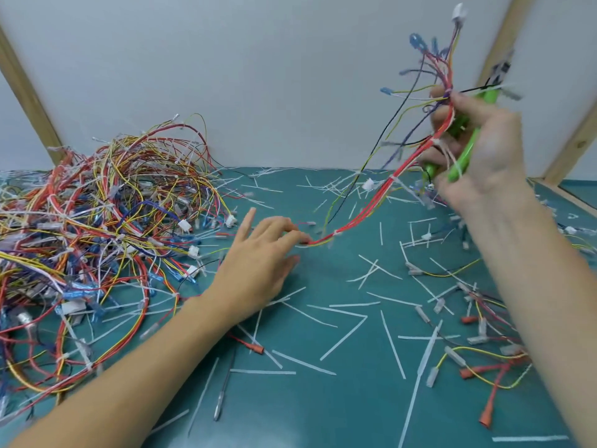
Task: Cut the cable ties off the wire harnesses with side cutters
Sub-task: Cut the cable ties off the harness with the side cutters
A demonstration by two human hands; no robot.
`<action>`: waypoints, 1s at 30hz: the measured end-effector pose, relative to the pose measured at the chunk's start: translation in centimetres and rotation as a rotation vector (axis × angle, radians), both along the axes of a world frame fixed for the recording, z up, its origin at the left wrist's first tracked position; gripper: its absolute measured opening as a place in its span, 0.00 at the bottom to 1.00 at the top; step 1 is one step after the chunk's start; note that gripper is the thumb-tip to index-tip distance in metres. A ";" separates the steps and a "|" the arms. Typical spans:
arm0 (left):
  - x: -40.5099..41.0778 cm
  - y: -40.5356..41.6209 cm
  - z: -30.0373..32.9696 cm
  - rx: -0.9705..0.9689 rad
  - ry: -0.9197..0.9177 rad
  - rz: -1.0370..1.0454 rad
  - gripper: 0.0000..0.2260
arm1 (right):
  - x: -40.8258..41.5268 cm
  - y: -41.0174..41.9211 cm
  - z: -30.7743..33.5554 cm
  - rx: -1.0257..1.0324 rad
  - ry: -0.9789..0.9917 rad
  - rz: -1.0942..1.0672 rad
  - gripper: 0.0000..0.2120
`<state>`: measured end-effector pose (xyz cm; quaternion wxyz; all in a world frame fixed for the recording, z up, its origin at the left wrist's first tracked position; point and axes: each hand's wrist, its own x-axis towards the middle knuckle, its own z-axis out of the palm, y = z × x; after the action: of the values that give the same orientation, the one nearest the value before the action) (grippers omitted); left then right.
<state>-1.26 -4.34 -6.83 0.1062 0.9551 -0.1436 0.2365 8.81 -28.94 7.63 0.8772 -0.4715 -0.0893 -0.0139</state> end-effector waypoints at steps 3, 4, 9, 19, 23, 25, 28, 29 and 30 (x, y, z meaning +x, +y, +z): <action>0.0 0.1 0.4 -0.018 0.006 0.030 0.09 | 0.7 -0.8 0.0 0.018 0.024 -0.021 0.08; -0.1 0.2 0.6 -0.048 -0.001 0.022 0.08 | 1.0 -1.0 -0.1 0.005 0.024 -0.047 0.08; -2.3 -2.6 1.9 -0.458 0.201 -0.296 0.04 | 2.7 -1.2 -2.2 -0.380 0.010 -0.246 0.06; -0.7 0.0 1.5 -1.055 -0.158 0.065 0.06 | 1.2 2.1 -6.7 -0.947 -0.285 0.440 0.08; -0.6 0.1 1.0 -0.744 -0.297 0.092 0.07 | -0.2 3.8 -8.1 -0.791 -0.209 0.734 0.09; -0.8 0.3 1.1 -0.667 -0.402 0.094 0.06 | -0.4 4.2 -8.4 -0.722 -0.152 0.773 0.11; -1.3 0.5 1.9 -0.686 -0.533 0.120 0.04 | -0.4 4.5 -8.8 -0.748 -0.133 0.746 0.10; -1.4 0.5 2.2 -0.654 -0.566 0.124 0.04 | -0.5 4.6 -9.0 -0.797 -0.144 0.725 0.09; -1.5 0.5 2.3 -0.599 -0.581 0.120 0.04 | -0.7 4.7 -9.3 -0.851 -0.159 0.703 0.09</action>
<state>-2.77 -3.87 -4.53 0.3201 0.7823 -0.0364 0.5331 8.14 -24.27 -1.63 0.5518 -0.7234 -0.3049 0.2815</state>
